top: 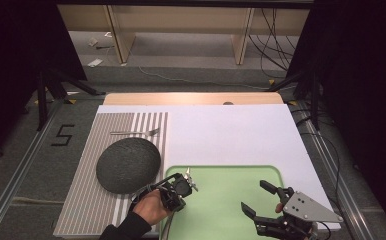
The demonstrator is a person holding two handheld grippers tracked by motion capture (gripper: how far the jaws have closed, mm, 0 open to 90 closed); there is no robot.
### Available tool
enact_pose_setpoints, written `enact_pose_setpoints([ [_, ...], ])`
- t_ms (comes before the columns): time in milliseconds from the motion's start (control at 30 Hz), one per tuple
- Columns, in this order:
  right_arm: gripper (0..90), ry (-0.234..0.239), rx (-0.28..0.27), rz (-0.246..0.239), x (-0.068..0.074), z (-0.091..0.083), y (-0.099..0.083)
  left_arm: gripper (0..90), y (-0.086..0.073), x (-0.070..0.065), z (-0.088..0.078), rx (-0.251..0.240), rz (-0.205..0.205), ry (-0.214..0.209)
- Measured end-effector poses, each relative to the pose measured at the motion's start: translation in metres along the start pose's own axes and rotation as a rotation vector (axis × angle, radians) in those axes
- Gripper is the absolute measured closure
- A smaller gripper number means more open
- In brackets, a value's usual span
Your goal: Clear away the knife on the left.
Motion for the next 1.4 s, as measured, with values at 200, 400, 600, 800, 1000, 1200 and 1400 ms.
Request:
enact_pose_setpoints([
  [200, 20.3, 0.0, 0.0, 0.0, 0.0, 0.001, 0.0, 89.7, -0.006, 0.004, -0.002, 0.005, -0.023, -0.013],
  [400, 20.3, 0.0, 0.0, 0.001, 0.0, 0.001, 0.0, 89.6, -0.01, 0.007, -0.003, 0.008, -0.04, -0.02],
  [600, 20.3, 0.003, 0.0, -0.001, 0.001, 0.001, 0.0, 84.1, -0.011, 0.009, -0.004, 0.001, -0.054, -0.05],
  [800, 20.3, 0.003, 0.0, -0.001, 0.001, 0.001, 0.0, 68.0, -0.008, 0.008, -0.01, -0.048, -0.068, -0.13],
  [1000, 20.3, 0.006, -0.004, 0.0, 0.001, 0.001, 0.001, 50.9, -0.006, 0.004, -0.013, -0.071, -0.071, -0.168],
  [1200, 20.3, 0.006, -0.004, -0.002, 0.001, 0.001, 0.001, 37.3, -0.004, 0.003, -0.016, -0.109, -0.068, -0.22],
  [1400, 20.3, 0.008, -0.004, -0.003, 0.001, 0.001, 0.001, 29.6, -0.002, 0.001, -0.022, -0.169, -0.073, -0.269],
])
Point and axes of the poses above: each handheld gripper's, and its own axes: z roughly forward along the jaws, y roughly out of its top, x roughly to its left, the point moved 4 cm from there along z, roughly forward along the jaws, and after that the axes turned 6 degrees about -z, right-handed, at the moved point
